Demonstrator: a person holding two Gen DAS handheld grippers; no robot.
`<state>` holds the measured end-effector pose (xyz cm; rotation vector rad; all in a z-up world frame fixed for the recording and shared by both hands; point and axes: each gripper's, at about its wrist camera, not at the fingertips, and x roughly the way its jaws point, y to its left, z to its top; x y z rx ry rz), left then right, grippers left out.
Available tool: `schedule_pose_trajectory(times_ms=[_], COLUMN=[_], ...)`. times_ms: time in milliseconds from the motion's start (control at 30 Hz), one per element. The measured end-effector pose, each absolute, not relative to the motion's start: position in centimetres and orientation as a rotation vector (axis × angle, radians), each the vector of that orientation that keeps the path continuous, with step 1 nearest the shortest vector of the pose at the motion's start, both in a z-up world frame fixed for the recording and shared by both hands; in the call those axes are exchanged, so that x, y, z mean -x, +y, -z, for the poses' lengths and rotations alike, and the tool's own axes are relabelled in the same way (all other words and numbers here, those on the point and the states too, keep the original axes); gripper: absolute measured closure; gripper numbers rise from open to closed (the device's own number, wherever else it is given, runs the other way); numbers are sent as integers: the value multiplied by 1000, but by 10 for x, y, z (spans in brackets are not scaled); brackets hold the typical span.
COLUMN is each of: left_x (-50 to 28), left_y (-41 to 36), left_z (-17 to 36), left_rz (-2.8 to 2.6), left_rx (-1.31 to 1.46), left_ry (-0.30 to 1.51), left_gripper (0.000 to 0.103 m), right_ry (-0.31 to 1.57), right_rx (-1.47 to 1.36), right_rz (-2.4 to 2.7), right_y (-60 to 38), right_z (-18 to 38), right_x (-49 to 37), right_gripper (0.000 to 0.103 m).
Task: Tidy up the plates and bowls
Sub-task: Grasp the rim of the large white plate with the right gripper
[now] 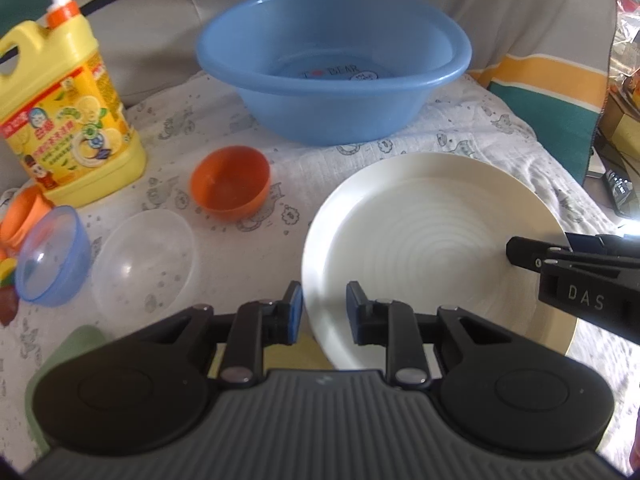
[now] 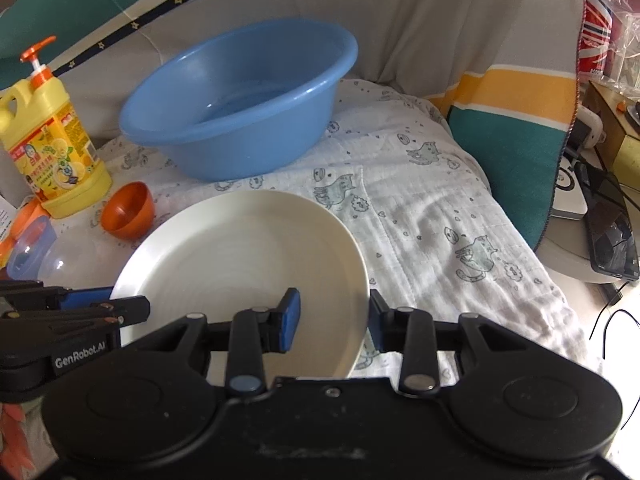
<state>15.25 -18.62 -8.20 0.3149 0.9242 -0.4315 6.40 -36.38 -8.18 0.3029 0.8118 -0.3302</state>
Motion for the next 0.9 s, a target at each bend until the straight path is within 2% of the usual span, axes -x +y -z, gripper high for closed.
schedule_pose_trajectory(times_ms=[500,900], left_x=[-76,-13], left_y=[-138,-102], left_z=[39,49], left_rz=[416,440], left_rx=[-266,-252], left_ry=[928,982], left_gripper=[80,80], right_ry=[788,830], right_rx=[-276,-288], right_rz=[290,277], right_y=[-309,-273], right_z=[38,48], right_x=[9,68], right_gripper=[67,67])
